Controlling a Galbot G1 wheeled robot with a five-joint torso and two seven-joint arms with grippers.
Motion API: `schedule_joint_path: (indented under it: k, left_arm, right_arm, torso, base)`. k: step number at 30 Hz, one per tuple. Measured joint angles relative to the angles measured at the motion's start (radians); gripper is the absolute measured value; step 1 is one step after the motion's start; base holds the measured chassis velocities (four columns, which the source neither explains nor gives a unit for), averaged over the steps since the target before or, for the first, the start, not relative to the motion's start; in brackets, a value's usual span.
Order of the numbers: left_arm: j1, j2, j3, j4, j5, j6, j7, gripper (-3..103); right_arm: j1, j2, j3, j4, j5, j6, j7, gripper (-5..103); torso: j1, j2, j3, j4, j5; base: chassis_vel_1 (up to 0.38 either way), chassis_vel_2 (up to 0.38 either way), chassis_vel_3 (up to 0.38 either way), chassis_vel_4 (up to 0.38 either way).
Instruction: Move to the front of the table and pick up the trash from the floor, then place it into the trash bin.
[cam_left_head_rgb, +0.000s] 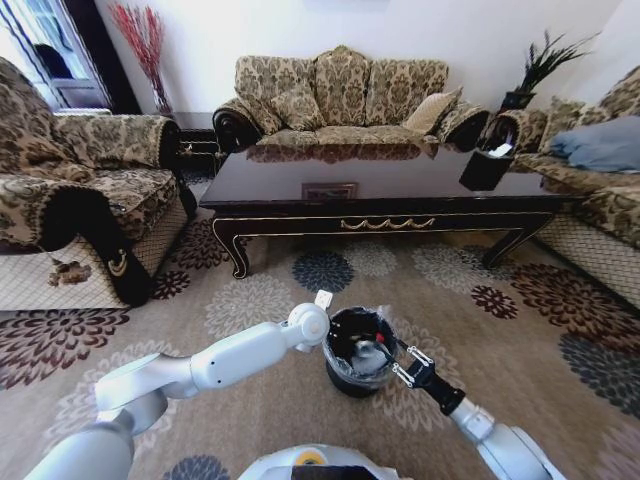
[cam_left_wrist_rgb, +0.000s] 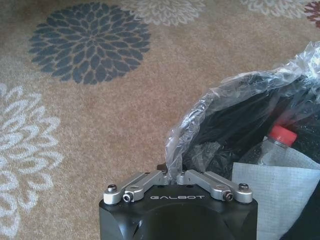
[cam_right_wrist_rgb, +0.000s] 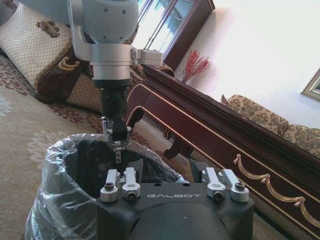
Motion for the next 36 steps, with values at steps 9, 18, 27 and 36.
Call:
schedule_joint_path:
  k: [9,18,27,36]
  left_arm:
    - [0.015,0.040,-0.016,-0.015,0.016,0.000,0.001,2]
    - [0.045,0.101,-0.084,-0.057,0.015,-0.002,-0.004,2]
    - [0.180,0.186,-0.236,-0.121,0.012,-0.010,-0.028,2]
    - [0.313,0.216,-0.392,-0.163,-0.051,-0.032,-0.159,2]
  right_arm:
    - [0.001,0.008,0.000,0.002,0.021,-0.001,-0.001,82]
    - [0.003,0.014,0.032,0.032,0.119,-0.038,0.020,100]
    - [0.000,0.024,0.059,0.003,0.157,-0.037,0.030,100]
    - [0.003,0.033,0.045,-0.019,0.137,-0.033,0.030,100]
  torso:
    - [0.000,0.000,0.000,0.0002,0.0000]
    - [0.000,0.000,0.000,0.0001,-0.0001]
    - [0.000,0.000,0.000,0.0002,-0.0002]
    - [0.000,0.000,0.000,-0.0001,-0.0003]
  base:
    - [0.000,0.000,0.000,0.000]
    - [0.000,0.000,0.000,0.000]
    - [0.000,0.000,0.000,0.000]
    - [0.000,0.000,0.000,0.000]
